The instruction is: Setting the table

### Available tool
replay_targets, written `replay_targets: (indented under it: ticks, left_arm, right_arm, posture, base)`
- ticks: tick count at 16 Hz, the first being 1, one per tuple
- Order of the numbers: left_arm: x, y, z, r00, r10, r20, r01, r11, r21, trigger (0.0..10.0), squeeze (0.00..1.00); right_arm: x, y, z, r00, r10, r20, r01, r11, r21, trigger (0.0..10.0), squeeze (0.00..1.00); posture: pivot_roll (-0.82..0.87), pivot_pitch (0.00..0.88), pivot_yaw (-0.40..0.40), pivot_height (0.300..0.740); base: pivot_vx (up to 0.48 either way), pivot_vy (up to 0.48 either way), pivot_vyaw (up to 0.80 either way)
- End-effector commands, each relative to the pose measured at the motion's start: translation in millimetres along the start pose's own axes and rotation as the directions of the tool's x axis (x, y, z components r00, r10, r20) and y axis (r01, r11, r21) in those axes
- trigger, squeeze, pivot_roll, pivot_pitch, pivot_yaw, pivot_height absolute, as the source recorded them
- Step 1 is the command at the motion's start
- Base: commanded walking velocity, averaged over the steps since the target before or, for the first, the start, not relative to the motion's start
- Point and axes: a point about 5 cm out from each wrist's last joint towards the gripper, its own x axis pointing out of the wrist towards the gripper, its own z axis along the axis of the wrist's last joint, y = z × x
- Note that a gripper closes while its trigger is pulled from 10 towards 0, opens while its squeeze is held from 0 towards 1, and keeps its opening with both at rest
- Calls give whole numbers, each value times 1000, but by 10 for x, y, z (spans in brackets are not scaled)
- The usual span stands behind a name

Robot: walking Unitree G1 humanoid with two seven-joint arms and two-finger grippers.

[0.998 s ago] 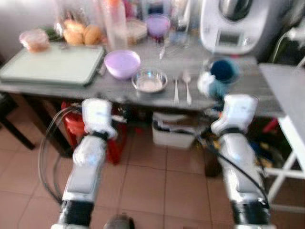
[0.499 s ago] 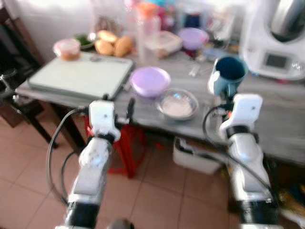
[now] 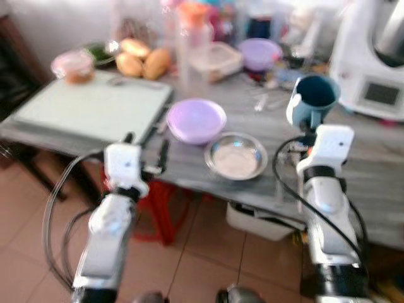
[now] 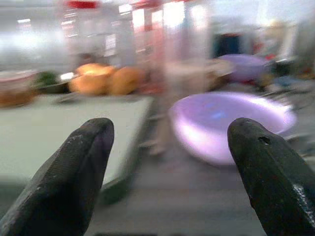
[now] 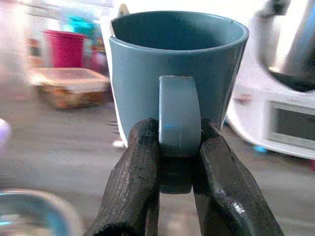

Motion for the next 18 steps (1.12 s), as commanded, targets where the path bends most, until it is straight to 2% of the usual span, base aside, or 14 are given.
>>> replay_targets:
  ticks: [1,4,8,11,15,18]
  left_arm:
    - [-9,-10,59,1000,-18,14,18,1000,5,10000,0]
    - [-139,27,35,999,-40,-34,40,999,15,10000,0]
    - [-176,59,53,997,-60,-51,62,998,31,10000,0]
    - [-220,101,92,996,-67,-63,70,997,44,10000,0]
    - [-279,150,126,993,-82,-88,88,994,67,10000,0]
    - [-291,164,125,991,-85,-104,93,993,76,10000,0]
  right_arm:
    - [29,-69,-11,999,-29,-18,30,1000,7,10000,0]
    - [151,-111,-12,999,-16,-29,16,1000,11,10000,0]
    - [284,-149,-18,999,-23,-47,24,1000,14,10000,0]
    - [364,-149,-56,997,-29,-76,34,998,54,10000,0]
    - [460,-22,-96,996,22,-86,-15,996,88,10000,0]
    - [515,101,-164,989,103,-110,-90,989,116,10000,0]
  posture:
    - [49,0,10,740]
    - [67,23,30,740]
    - [88,51,46,740]
    - [121,80,60,740]
    - [154,90,79,740]
    - [161,93,90,740]
  base:
    - [0,0,0]
    - [0,0,0]
    - [0,0,0]
    - [0,0,0]
    - [0,0,0]
    - [0,0,0]
